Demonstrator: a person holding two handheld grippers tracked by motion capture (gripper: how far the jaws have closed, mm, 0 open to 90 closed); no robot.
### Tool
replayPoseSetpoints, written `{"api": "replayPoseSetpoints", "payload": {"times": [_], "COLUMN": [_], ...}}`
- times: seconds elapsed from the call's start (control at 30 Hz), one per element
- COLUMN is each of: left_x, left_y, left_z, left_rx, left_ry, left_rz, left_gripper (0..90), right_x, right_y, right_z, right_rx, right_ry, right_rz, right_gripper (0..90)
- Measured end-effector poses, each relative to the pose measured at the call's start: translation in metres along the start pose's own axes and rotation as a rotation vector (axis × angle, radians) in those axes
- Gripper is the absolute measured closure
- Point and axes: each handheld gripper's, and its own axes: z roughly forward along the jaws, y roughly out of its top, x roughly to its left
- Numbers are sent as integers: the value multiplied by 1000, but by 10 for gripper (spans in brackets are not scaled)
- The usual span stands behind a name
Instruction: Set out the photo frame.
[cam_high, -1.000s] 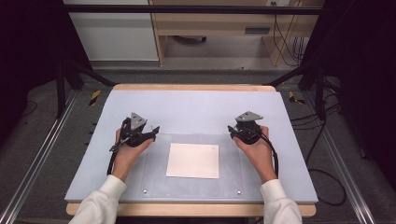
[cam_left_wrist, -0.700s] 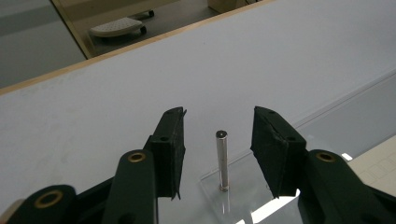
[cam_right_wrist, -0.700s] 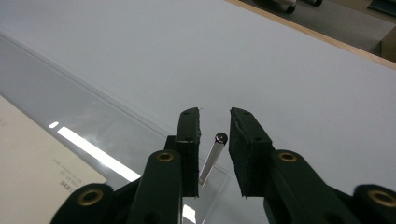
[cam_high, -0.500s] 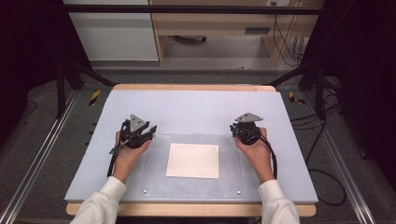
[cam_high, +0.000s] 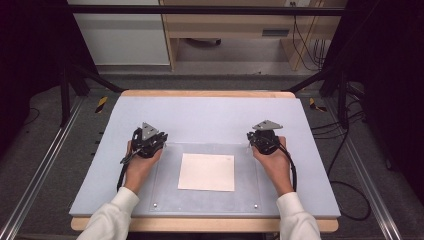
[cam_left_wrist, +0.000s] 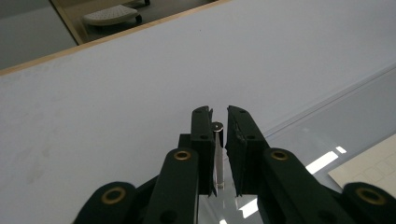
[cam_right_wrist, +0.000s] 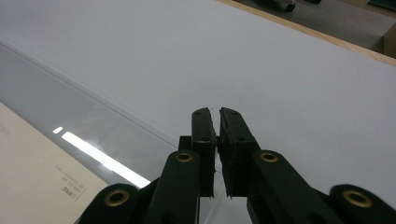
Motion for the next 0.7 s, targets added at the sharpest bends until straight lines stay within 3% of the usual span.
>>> {"api": "replayPoseSetpoints", "payload": {"times": [0.17,0.3,0.7], "left_x": [1,1,13], "left_y": [1,6,19], "left_z": [0,0,5], "left_rx": [8,45,148], "left_ry": [-1,-1,-77], "left_rz": [-9,-9,-41], "left_gripper": [831,837,849], "right_x": [1,0,-2], "right_y": [0,4,18], "right_z": [0,0,4], "right_rx": [1,25,134], "right_ry": [-2,2,16], "right_rz": [5,9,39], "right_gripper": [851,856,861]}}
